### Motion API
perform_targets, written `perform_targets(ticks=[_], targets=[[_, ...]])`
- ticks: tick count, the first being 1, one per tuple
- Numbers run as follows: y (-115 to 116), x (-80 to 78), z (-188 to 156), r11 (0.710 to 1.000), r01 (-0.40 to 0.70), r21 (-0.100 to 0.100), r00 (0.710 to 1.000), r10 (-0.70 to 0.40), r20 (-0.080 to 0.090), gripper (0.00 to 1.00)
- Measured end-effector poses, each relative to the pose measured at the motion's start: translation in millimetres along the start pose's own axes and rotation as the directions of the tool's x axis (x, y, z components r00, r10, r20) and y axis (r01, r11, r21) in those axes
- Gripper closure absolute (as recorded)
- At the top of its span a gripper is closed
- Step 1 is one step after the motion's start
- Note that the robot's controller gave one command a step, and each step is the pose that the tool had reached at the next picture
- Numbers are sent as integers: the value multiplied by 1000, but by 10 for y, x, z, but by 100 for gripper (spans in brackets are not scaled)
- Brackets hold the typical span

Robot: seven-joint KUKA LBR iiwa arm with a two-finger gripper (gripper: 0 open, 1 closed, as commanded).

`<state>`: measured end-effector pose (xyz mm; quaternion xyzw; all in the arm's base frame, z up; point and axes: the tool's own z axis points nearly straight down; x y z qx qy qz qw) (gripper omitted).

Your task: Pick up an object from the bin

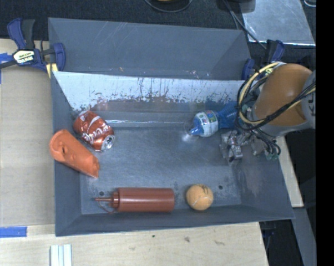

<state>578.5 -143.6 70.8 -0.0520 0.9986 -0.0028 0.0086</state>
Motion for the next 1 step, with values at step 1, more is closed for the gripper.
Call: perform_targets(ticks=[1], targets=[[257,-83,-864,999,-44,14,999,43,32,100]])
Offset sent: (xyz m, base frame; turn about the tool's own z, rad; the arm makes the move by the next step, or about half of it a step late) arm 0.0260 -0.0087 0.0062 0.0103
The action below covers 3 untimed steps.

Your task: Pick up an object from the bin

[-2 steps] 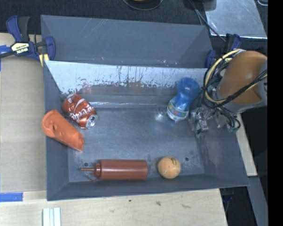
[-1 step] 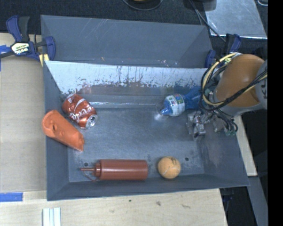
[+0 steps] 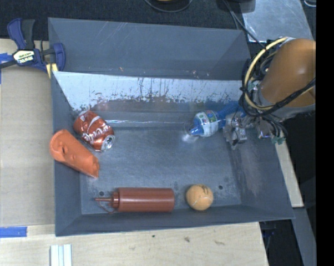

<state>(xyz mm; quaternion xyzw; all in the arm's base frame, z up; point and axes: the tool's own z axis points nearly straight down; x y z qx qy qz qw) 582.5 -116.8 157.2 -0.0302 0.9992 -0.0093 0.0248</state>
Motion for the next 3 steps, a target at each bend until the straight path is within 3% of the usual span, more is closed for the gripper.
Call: perform_targets(ticks=[1,2,3], targets=[[-360,-160,816,999,32,-15,999,-32,-30,0],[-359,-162,815,999,33,-15,999,-33,-30,0],[-240,-346,878,997,80,-15,996,-80,-26,0]])
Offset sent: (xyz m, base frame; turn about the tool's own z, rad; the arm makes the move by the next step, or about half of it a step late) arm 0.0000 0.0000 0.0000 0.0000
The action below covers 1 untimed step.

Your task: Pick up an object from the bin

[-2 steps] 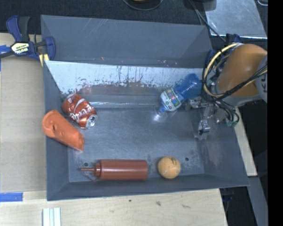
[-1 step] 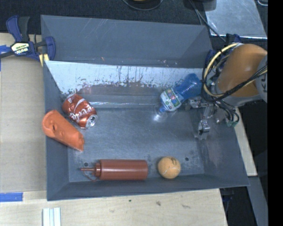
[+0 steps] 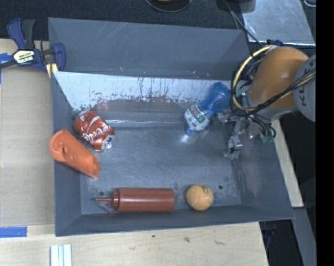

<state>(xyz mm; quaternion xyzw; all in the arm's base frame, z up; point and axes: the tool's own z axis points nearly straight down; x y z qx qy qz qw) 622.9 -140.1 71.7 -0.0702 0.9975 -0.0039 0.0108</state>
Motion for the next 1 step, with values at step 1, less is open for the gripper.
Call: perform_targets(ticks=[1], targets=[[173,-68,14,997,-83,1,997,83,-5,0]])
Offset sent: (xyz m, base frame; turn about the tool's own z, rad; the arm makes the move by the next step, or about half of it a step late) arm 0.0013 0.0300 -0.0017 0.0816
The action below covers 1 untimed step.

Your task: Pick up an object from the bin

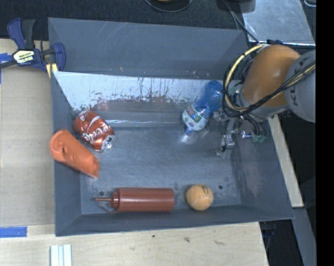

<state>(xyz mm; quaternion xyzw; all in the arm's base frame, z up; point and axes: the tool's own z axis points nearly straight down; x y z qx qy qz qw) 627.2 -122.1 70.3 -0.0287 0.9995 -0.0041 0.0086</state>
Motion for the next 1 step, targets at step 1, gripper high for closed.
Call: perform_targets(ticks=[1], targets=[[101,28,-1,1000,1,0,1000,-1,3,0]])
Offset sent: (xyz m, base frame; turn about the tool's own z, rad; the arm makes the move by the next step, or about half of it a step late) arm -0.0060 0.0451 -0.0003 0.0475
